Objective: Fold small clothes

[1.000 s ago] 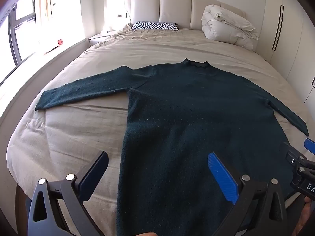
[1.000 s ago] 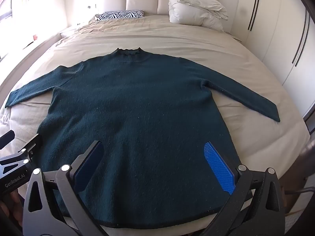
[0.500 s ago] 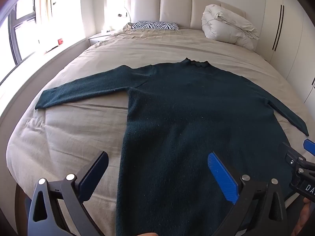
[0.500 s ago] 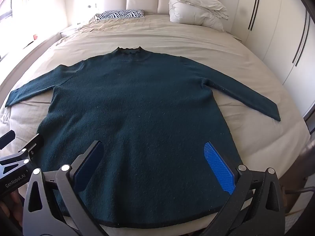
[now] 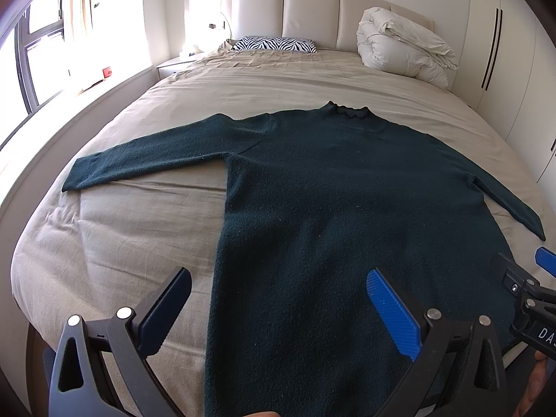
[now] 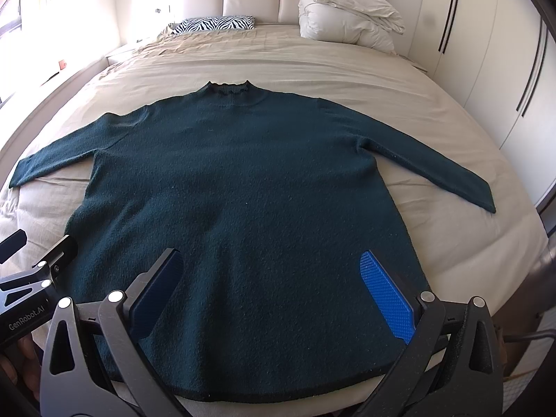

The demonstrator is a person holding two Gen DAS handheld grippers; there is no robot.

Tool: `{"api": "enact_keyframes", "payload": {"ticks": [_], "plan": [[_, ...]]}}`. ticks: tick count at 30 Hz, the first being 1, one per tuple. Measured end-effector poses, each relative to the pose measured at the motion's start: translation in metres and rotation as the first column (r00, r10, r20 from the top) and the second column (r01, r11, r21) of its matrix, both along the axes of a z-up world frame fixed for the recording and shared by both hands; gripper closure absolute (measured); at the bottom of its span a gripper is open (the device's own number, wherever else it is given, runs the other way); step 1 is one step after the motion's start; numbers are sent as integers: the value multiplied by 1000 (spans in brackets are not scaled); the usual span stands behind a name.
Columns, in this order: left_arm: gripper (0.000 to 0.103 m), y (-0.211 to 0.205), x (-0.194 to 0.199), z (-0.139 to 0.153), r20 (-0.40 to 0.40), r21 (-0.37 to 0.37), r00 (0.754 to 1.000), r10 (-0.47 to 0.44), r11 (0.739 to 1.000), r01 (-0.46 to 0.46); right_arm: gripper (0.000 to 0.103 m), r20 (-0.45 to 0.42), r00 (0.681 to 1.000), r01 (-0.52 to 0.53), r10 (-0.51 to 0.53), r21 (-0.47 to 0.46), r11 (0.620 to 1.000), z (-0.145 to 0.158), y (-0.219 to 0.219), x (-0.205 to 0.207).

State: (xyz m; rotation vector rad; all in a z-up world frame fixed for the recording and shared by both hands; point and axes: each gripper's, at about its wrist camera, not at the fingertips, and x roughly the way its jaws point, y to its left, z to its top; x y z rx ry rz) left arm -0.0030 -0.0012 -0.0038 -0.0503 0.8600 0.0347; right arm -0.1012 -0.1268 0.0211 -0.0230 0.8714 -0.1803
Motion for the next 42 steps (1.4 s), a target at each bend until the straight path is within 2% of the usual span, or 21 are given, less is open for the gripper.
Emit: {"api": "enact_keyframes", "payload": {"ticks": [42], "plan": [[0, -2, -2, -3, -4, -6, 1000, -3, 1000, 3, 0, -2, 1000, 3, -3, 4, 1000, -5, 2, -1]]}}
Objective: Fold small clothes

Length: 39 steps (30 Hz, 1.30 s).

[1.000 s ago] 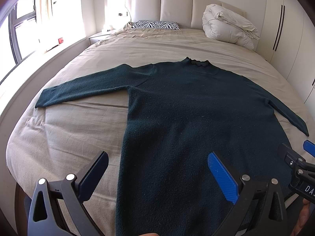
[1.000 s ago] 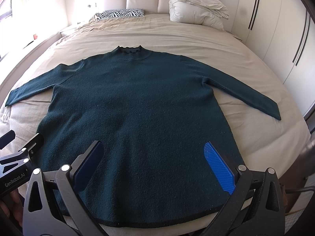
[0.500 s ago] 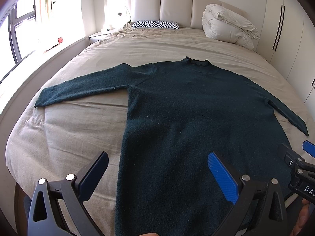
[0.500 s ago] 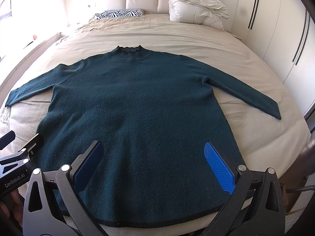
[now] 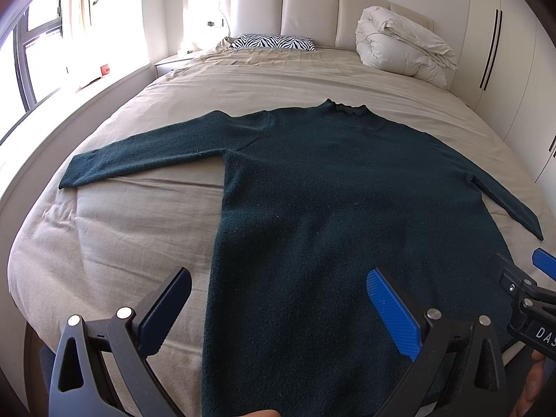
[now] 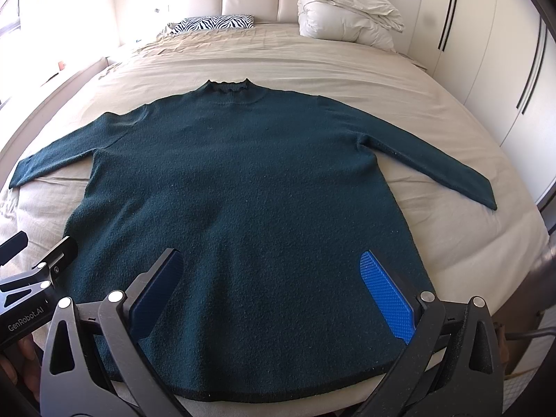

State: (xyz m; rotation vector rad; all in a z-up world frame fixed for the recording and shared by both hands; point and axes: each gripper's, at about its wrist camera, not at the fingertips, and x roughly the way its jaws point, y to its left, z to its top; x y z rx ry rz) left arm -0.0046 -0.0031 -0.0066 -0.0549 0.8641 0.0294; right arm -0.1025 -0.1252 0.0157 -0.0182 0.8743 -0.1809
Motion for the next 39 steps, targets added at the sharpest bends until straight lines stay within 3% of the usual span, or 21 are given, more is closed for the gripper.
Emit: {"api": "enact_keyframes", "payload": {"ticks": [19, 27, 32, 34, 36, 39], "plan": [[0, -1, 0, -2, -8, -2, 1000, 0, 1000, 0, 0, -11, 1000, -3, 3, 1, 1000, -5, 2, 2], [0, 13, 4, -5, -2, -39, 1000, 18, 999, -18, 0, -18, 1000, -10, 11, 8, 1000, -6, 1, 6], [0, 64, 19, -1, -8, -178, 997, 72, 981, -73, 0, -6, 999, -37, 38, 78, 996, -6, -2, 7], [0, 93, 27, -1, -11, -280, 996, 90, 956, -89, 0, 9, 999, -49, 48, 105, 993, -5, -1, 7], [0, 121, 35, -2, -7, -393, 995, 104, 914, -98, 0, 30, 998, -63, 59, 150, 987, -3, 0, 8], [0, 153, 37, -1, 35, -451, 985, 167, 882, -133, 0, 53, 996, -75, 65, 201, 977, -1, 4, 11]]}}
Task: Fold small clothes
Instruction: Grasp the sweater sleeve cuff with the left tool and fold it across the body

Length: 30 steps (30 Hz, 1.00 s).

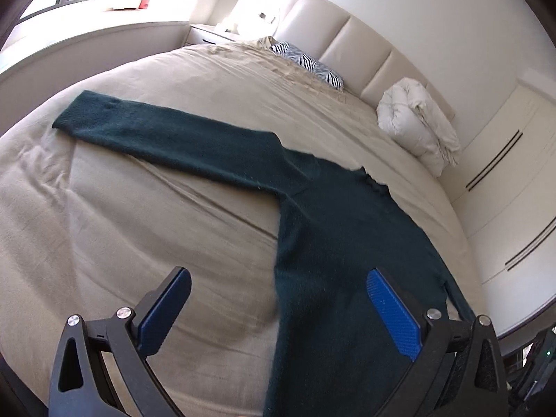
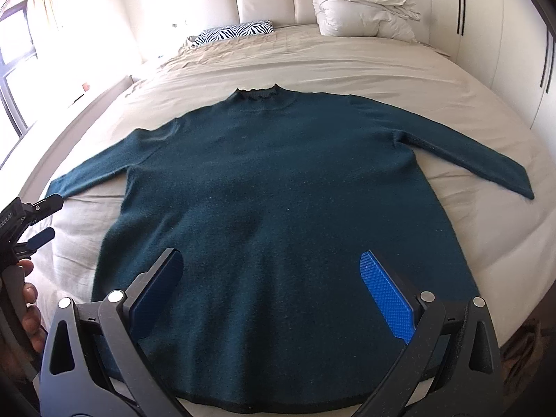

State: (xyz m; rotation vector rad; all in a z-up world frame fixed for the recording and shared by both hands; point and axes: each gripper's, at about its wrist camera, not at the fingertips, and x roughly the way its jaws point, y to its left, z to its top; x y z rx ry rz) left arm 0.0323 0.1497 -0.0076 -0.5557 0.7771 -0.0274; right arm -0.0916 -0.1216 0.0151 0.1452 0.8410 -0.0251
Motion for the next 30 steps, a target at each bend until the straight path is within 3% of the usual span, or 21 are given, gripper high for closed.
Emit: {"api": "enact_keyframes", "payload": {"ticks": [3, 6, 12, 16, 18, 20, 23, 27, 30], "plan": [[0, 22, 8, -5, -34, -34, 999, -8, 999, 7, 0, 5, 1000, -25, 25, 13, 1000, 0, 6, 5], [0, 53, 12, -17, -57, -147, 998, 27, 988, -36, 0, 10, 999, -43, 43, 31, 999, 0, 11, 9], [2, 131, 27, -37, -35, -345, 986, 166, 924, -167, 0, 18, 999, -50, 50, 40, 998, 0, 16, 19], [6, 172, 38, -36, 1, -342, 962, 271, 904, -255, 0, 14, 999, -52, 51, 53, 997, -2, 17, 29], [18, 192, 46, -42, -2, -373, 948, 319, 879, -297, 0, 9, 998, -55, 54, 56, 997, -3, 17, 36], [23, 211, 55, -52, -23, -397, 933, 360, 853, -339, 0, 6, 998, -55, 55, 60, 997, -5, 19, 42], [23, 232, 67, -68, -62, -446, 902, 428, 797, -408, 3, -3, 998, -61, 61, 78, 995, -10, 19, 50], [23, 250, 70, -90, -120, -518, 847, 519, 694, -499, 12, -36, 998, -55, 59, 102, 993, -20, 16, 64], [21, 253, 71, -93, -109, -523, 815, 569, 664, -534, 18, -57, 997, -47, 55, 132, 990, -29, 13, 72]]}}
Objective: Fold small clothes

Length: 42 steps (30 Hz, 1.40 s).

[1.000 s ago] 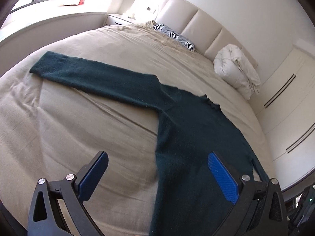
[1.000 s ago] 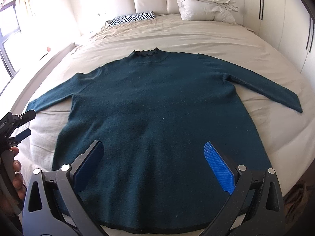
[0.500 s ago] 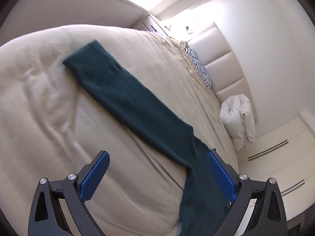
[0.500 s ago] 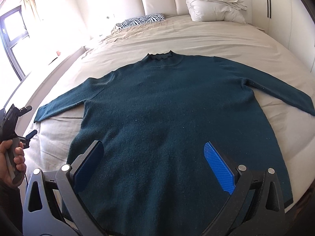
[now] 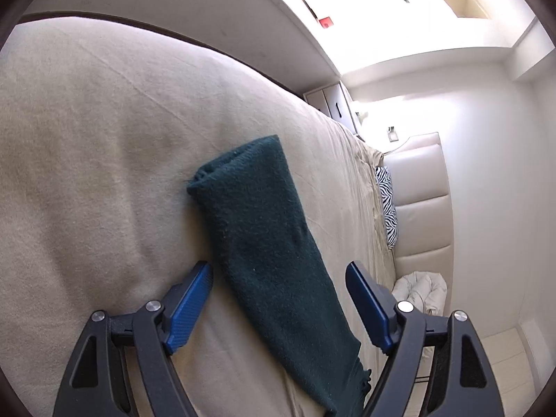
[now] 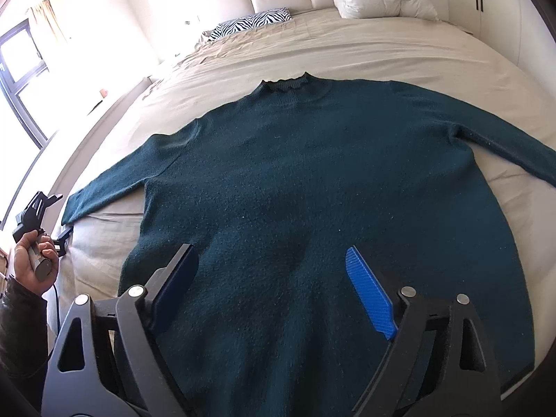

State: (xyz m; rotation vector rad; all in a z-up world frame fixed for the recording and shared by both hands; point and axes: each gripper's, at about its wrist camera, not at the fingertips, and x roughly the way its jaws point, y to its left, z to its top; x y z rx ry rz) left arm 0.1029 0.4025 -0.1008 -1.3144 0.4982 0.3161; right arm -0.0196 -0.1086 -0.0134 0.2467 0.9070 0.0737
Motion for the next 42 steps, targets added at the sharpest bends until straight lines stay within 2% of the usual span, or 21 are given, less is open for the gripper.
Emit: {"api": "enact_keyframes", "payload": {"ticks": [4, 5, 6, 7, 8, 10, 12, 13, 15, 16, 17, 18, 20, 23, 24, 26, 27, 29, 35, 38, 42], "plan": [[20, 2, 19, 2, -4, 41, 999, 39, 998, -39, 27, -15, 1000, -6, 7, 17, 1000, -10, -3, 8], [26, 4, 26, 2, -4, 56, 999, 37, 998, -37, 27, -13, 1000, -8, 8, 19, 1000, -11, -4, 8], [50, 5, 35, 3, -6, 69, 1000, 21, 997, -20, 28, -9, 1000, -7, 7, 20, 1000, -11, -5, 8], [69, 6, 46, 3, -21, 78, 1000, -14, 997, 16, 29, -5, 1000, -5, 5, 20, 1000, -12, -7, 8], [98, 2, 56, 4, -51, 91, 998, -38, 995, 43, 29, -2, 1000, -2, 2, 22, 1000, -12, -10, 7], [96, -9, 66, 19, -69, 169, 996, -63, 983, 74, 30, 2, 1000, 12, -12, 32, 999, -12, -20, 6], [96, -30, 79, 42, -80, 289, 989, -128, 946, 146, 34, 2, 1000, 31, -31, 42, 999, -14, -30, 7], [96, -46, 86, 54, -87, 350, 982, -170, 917, 190, 36, -1, 999, 41, -41, 53, 998, -16, -36, 8], [96, -91, 103, 79, -122, 482, 956, -266, 826, 291, 41, -14, 999, 53, -52, 88, 995, -19, -47, 11], [96, -118, 108, 90, -143, 547, 938, -315, 765, 341, 44, -19, 998, 54, -53, 103, 993, -20, -51, 12], [96, -149, 112, 98, -171, 611, 914, -367, 688, 391, 45, -20, 998, 55, -52, 120, 991, -20, -55, 14], [96, -181, 115, 106, -203, 672, 883, -424, 596, 441, 45, -16, 998, 55, -53, 136, 989, -19, -59, 15], [96, -255, 113, 111, -292, 771, 804, -519, 370, 518, 45, -9, 999, 49, -48, 168, 985, -17, -65, 20], [96, -353, 98, 96, -433, 831, 690, -581, 41, 555, 45, -21, 999, 30, -26, 244, 969, -16, -73, 37], [96, -378, 90, 86, -473, 834, 664, -579, -50, 550, 45, -39, 999, 19, -9, 284, 959, -19, -75, 46], [96, -413, 73, 64, -541, 823, 636, -550, -191, 535, 45, -81, 996, 5, 29, 390, 921, -27, -78, 66], [96, -422, 69, 55, -563, 815, 628, -536, -235, 530, 45, -92, 995, -2, 45, 428, 904, -29, -79, 74], [95, -434, 59, 44, -591, 802, 626, -509, -285, 525, 45, -113, 989, -25, 95, 508, 861, -37, -75, 97], [94, -438, 44, 36, -604, 797, 651, -459, -356, 488, 45, -175, 961, -53, 214, 643, 764, -63, -43, 162], [92, -443, 41, 32, -611, 790, 661, -437, -391, 472, 45, -202, 950, -18, 238, 726, 688, -76, -30, 186], [92, -447, 37, 28, -615, 785, 665, -424, -416, 460, 43, -219, 939, -6, 264, 758, 653, -83, -13, 200]]}}
